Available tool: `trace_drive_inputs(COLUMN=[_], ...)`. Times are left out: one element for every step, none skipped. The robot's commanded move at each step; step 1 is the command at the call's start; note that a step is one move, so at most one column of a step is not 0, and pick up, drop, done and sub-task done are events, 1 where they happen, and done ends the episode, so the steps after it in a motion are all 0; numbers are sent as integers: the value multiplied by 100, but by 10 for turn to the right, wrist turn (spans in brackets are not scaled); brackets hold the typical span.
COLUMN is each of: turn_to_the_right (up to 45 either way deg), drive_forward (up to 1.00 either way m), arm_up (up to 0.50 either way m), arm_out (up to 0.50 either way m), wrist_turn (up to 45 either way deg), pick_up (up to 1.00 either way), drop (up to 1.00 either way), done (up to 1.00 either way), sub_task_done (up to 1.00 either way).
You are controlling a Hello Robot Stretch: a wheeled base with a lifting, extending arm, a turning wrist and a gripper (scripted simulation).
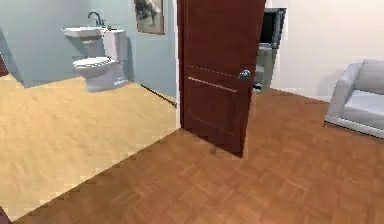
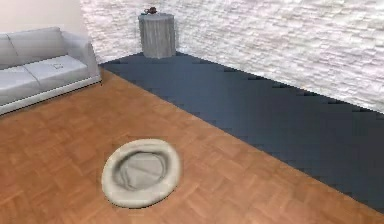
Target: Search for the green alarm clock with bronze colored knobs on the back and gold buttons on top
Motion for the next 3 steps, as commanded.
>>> trace_drive_inputs(turn_to_the_right=[0, 60, 0], drive_forward=[20, 0, 40], arm_up=[0, 0, 0], arm_out=[0, 0, 0], wrist_turn=[0, 0, 0], pick_up=[0, 0, 0], drop=[0, 0, 0], done=[0, 0, 0], sub_task_done=[0, 0, 0])
